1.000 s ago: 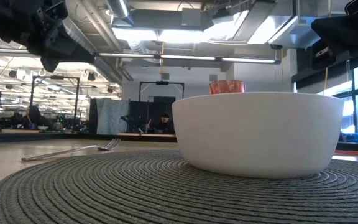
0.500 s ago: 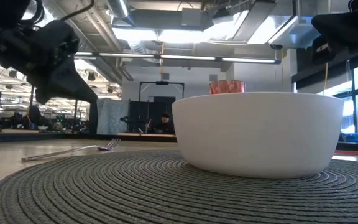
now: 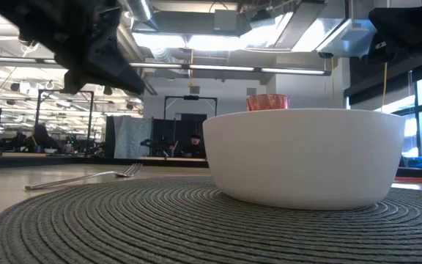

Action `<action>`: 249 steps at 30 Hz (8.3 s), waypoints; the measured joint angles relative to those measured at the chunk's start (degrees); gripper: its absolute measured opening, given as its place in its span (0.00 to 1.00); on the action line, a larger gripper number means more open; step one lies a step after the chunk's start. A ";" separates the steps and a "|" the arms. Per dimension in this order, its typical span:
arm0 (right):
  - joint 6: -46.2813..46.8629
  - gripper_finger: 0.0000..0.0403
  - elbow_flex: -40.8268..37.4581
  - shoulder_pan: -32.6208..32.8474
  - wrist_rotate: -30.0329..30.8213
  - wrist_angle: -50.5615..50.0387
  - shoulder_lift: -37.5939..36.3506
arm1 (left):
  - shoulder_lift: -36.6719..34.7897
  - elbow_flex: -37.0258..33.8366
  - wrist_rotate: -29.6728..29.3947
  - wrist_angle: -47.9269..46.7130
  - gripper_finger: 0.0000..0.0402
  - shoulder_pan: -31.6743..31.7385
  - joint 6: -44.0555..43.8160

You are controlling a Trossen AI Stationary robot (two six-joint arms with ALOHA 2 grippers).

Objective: Pick & Place Utensil
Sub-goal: Put the silver fork into the white bowl, then put the orange straw into the orange cup

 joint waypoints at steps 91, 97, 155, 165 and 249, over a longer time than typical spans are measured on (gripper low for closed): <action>9.06 0.05 0.00 -0.01 0.03 -1.99 0.02 | 24.80 20.14 23.84 -38.26 0.02 15.08 -1.96; 8.95 0.05 0.00 0.00 0.05 -1.99 0.02 | 24.85 30.43 16.27 -48.44 0.01 11.51 0.33; 9.08 0.05 0.00 -0.02 0.05 -2.38 0.00 | 59.32 94.27 36.41 -70.40 0.01 11.77 29.14; 9.08 0.05 0.00 -0.02 0.05 -2.40 0.01 | 60.72 94.33 39.70 -70.36 0.01 11.88 29.30; 10.98 0.05 0.00 0.00 -0.43 -14.84 0.02 | -40.47 -25.27 23.93 34.22 0.01 15.72 69.55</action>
